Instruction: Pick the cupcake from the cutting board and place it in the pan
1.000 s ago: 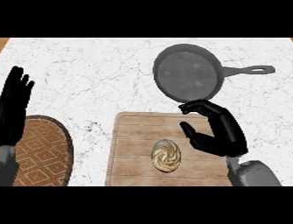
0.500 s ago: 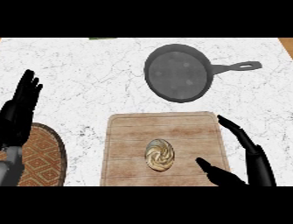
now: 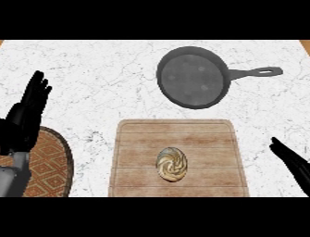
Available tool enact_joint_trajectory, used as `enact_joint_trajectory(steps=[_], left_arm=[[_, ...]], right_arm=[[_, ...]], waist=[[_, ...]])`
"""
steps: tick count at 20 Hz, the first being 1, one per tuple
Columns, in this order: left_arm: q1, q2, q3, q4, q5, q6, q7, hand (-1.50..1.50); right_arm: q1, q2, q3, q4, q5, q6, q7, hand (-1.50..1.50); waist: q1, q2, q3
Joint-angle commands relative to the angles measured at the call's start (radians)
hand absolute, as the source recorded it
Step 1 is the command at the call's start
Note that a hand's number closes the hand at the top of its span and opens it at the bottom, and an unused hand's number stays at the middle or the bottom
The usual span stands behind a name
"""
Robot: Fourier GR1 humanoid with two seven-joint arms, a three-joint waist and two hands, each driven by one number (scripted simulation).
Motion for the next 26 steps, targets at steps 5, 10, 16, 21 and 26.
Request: enact_joint_trajectory(steps=[5, 10, 16, 21, 26], left_arm=[[-0.078, -0.031, -0.005, 0.083, -0.011, -0.028, -0.015, 0.00], [-0.064, -0.057, -0.028, 0.073, -0.035, -0.020, -0.005, 0.00], [-0.052, -0.107, -0.043, 0.102, -0.073, -0.007, -0.061, 0.00], [-0.043, -0.047, 0.030, 0.081, -0.034, -0.067, -0.042, 0.00], [-0.037, -0.070, 0.004, 0.054, -0.053, -0.062, -0.018, 0.00]], right_arm=[[-0.230, -0.112, -0.042, -0.279, 0.021, 0.235, 0.520, -1.50], [-0.500, -0.052, 0.001, -0.257, -0.072, 0.344, 0.757, -1.50], [-0.776, 0.169, 0.137, -0.038, -0.121, 0.397, 0.819, -1.50], [-0.881, 0.314, 0.285, -0.034, 0.007, 0.439, 1.030, -1.50], [-0.847, 0.367, 0.261, 0.102, 0.009, 0.440, 0.996, -1.50]], waist=[[0.041, 0.011, 0.001], [0.051, 0.008, 0.003], [0.057, 0.009, 0.005], [0.047, 0.003, 0.004], [0.045, 0.004, 0.006]])
